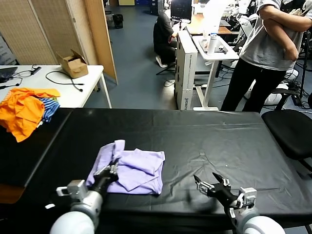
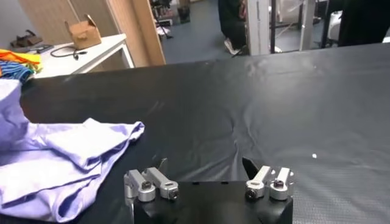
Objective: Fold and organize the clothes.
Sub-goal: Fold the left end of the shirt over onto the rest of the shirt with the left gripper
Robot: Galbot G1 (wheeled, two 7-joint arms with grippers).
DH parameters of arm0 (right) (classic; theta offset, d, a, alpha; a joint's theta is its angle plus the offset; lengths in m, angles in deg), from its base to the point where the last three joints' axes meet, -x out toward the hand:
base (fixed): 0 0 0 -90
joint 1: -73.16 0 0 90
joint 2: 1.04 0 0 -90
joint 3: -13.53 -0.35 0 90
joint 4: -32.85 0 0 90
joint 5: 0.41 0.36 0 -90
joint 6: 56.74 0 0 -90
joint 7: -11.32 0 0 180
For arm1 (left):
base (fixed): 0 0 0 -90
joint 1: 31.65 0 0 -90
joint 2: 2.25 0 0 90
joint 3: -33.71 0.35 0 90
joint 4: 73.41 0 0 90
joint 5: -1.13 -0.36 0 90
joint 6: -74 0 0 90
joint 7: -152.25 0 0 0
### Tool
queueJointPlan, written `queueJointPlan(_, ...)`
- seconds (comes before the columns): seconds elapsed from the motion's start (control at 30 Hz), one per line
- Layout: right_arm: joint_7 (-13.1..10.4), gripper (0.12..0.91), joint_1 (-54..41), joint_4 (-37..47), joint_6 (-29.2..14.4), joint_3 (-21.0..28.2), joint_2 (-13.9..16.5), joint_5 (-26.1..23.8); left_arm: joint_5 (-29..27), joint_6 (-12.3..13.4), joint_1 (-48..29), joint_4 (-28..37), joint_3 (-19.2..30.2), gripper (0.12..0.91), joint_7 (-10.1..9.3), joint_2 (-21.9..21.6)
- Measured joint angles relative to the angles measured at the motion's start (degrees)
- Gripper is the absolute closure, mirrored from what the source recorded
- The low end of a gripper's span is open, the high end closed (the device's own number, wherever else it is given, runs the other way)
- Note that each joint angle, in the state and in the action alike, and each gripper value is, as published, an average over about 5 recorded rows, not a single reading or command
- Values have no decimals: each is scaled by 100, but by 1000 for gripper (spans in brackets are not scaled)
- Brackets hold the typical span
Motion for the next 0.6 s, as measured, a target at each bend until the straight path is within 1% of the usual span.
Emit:
queueJointPlan(0.3, 0, 118, 19, 4, 0, 13, -32, -39, -243, 73, -92, 237, 388, 846, 33, 313)
queueJointPlan(0.6, 7, 118, 8, -1, 10, 47, -72, -63, -472, 172, -113, 441, 541, 846, 61, 463)
